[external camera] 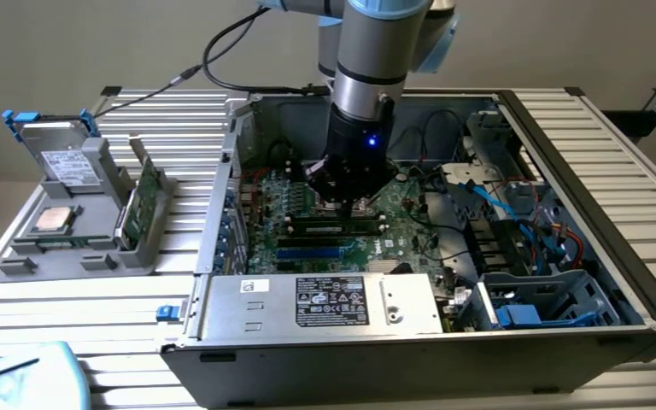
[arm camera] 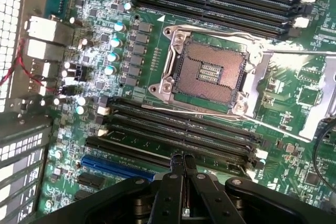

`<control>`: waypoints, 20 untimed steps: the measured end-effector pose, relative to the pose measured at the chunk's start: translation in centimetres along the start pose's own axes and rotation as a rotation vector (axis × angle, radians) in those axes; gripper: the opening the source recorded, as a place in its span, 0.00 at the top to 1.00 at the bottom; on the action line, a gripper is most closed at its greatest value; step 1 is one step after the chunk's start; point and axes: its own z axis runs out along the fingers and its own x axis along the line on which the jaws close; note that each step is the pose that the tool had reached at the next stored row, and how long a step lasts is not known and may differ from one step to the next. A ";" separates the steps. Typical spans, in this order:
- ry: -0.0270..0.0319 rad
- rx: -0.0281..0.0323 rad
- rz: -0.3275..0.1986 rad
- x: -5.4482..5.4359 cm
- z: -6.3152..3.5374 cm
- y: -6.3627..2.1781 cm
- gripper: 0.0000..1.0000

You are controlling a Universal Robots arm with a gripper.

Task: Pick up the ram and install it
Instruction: 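Press down the ram until it locks into place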

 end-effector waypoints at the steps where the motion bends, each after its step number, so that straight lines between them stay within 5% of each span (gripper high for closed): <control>1: 0.0005 -0.0009 0.012 0.0 0.01 0.00 0.89; 20: 0.0061 -0.0165 0.197 0.0 -0.27 -0.01 0.89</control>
